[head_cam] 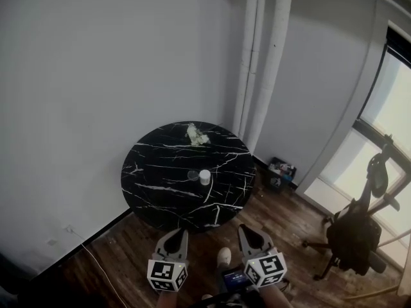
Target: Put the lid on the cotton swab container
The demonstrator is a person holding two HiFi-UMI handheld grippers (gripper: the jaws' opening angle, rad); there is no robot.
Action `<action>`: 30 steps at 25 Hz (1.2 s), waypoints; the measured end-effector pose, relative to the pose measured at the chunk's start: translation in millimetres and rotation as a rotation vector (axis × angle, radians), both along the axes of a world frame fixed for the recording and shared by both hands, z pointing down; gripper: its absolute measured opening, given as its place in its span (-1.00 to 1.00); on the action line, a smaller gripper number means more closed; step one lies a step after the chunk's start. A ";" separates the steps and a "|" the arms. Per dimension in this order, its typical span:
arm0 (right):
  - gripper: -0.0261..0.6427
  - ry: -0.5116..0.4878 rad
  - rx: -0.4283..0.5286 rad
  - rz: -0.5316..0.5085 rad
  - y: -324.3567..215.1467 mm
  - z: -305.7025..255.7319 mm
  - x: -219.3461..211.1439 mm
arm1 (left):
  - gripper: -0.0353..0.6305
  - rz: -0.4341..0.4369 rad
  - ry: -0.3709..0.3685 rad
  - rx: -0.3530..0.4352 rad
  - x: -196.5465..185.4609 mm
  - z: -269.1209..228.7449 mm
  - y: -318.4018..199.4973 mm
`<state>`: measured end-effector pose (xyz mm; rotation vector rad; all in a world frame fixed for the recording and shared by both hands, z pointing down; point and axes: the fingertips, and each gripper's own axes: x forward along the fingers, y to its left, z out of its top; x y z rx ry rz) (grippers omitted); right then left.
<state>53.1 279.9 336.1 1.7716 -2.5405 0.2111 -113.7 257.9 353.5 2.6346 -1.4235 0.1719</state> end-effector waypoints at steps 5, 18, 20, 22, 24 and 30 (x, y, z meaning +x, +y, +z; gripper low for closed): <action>-0.87 -0.005 -0.019 0.000 -49.1 6.0 5.3 | -0.85 -0.031 -0.013 -0.005 -1.6 3.6 -52.7; -0.87 -0.022 -0.049 -0.055 -222.7 4.7 35.3 | -0.85 -0.134 -0.045 -0.040 4.6 7.0 -203.4; -0.87 -0.019 -0.054 -0.071 -246.9 5.2 38.2 | -0.85 -0.151 -0.048 -0.043 5.8 7.5 -223.9; -0.87 -0.012 -0.057 -0.088 -269.4 4.9 42.0 | -0.85 -0.160 -0.055 -0.045 7.6 8.8 -242.6; -0.87 -0.007 -0.055 -0.106 -287.6 3.4 45.5 | -0.85 -0.174 -0.072 -0.046 6.6 11.5 -256.3; -0.87 0.039 -0.040 -0.124 -323.0 3.0 54.3 | -0.85 -0.226 -0.090 -0.031 0.4 11.2 -279.8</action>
